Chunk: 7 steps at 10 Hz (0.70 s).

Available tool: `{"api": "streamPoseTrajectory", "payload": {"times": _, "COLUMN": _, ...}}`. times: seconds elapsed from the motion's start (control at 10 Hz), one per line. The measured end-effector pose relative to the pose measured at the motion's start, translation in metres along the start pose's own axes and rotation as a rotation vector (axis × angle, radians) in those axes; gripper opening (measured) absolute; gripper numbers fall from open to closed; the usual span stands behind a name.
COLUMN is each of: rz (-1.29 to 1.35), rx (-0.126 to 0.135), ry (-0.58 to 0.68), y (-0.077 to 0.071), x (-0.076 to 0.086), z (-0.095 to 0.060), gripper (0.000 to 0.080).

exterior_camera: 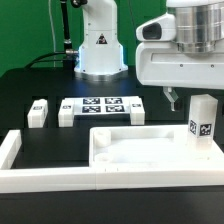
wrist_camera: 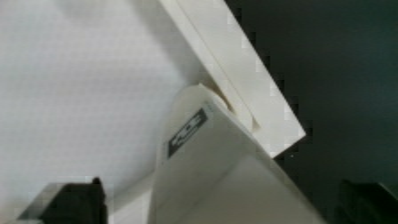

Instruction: Assemble desk

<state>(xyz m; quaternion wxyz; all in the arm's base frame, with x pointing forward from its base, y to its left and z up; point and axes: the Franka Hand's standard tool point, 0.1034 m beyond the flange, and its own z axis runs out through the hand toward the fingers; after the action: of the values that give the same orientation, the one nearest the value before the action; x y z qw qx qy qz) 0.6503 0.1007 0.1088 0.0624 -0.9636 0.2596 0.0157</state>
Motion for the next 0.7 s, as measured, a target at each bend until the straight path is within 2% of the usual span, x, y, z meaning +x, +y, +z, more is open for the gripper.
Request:
{"api": "streamPoseTrajectory", "payload": {"times": 0.1, "rz": -0.193, "rx": -0.018, "ry": 0.011, "y": -0.0026, "x": -0.0011, "z": -0.0001, "gripper": 0.0649}}
{"api": "streamPoseTrajectory", "payload": {"times": 0.2, "rz": -0.301, "rx": -0.017, "ry": 0.011, "y": -0.0084, "x": -0.0051, "z": 0.0012, "gripper": 0.0649}}
{"api": "streamPoseTrajectory", "payload": {"times": 0.4, "rz": -0.254, "rx": -0.016, "ry": 0.011, "y": -0.0071, "x": -0.0042, "z": 0.0013, "gripper": 0.0649}}
{"api": "streamPoseTrajectory", "payload": {"times": 0.6, "rz": -0.231, "rx": -0.015, "ry": 0.010, "y": -0.0068, "x": -0.0041, "z": 0.0016, "gripper": 0.0391}}
{"api": "streamPoseTrajectory", "payload": {"times": 0.7, "rz": -0.122, "rx": -0.021, "ry": 0.010, "y": -0.0036, "x": -0.0035, "z": 0.0025, "gripper": 0.0296}}
